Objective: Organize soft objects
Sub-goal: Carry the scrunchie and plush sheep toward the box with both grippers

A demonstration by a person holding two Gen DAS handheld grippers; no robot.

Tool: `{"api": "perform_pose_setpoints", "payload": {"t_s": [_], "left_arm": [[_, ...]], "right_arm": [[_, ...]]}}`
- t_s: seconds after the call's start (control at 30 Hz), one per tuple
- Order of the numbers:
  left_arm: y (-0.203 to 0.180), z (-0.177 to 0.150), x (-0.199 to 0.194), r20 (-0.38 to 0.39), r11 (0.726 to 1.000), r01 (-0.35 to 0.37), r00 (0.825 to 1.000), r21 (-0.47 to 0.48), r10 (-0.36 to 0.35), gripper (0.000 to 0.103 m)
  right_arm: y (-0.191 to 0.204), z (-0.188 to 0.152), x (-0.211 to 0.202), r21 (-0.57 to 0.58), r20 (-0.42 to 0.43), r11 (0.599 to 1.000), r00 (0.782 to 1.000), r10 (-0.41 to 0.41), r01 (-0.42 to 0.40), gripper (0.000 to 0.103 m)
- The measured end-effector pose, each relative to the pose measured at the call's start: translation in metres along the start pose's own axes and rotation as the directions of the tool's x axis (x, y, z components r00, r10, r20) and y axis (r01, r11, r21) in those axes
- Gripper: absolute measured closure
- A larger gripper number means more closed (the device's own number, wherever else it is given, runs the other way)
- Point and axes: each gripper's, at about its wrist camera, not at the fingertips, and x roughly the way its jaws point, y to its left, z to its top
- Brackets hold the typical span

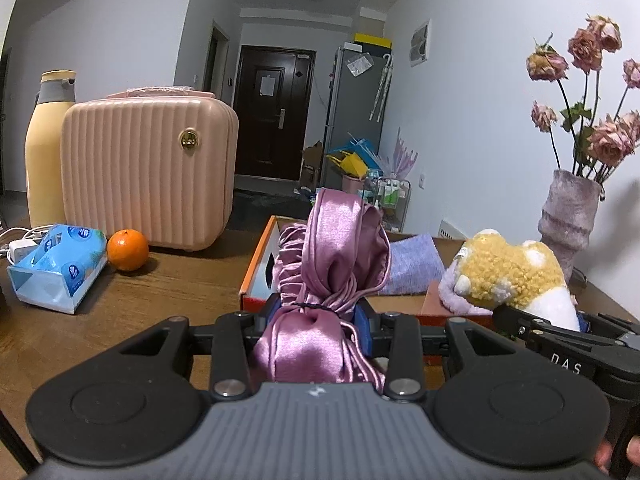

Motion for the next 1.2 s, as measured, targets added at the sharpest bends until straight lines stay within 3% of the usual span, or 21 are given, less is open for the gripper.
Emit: {"api": "perform_pose_setpoints", "payload": {"t_s": [1.2], "left_arm": [[-0.015,0.035,0.091,0.037,1.000,-0.021,0.999,-0.010,0.021,0.065]], "right_arm": [[0.016,0.028,0.098,0.006,0.029,1.000,0.999,0.014,-0.014,0.051]]}}
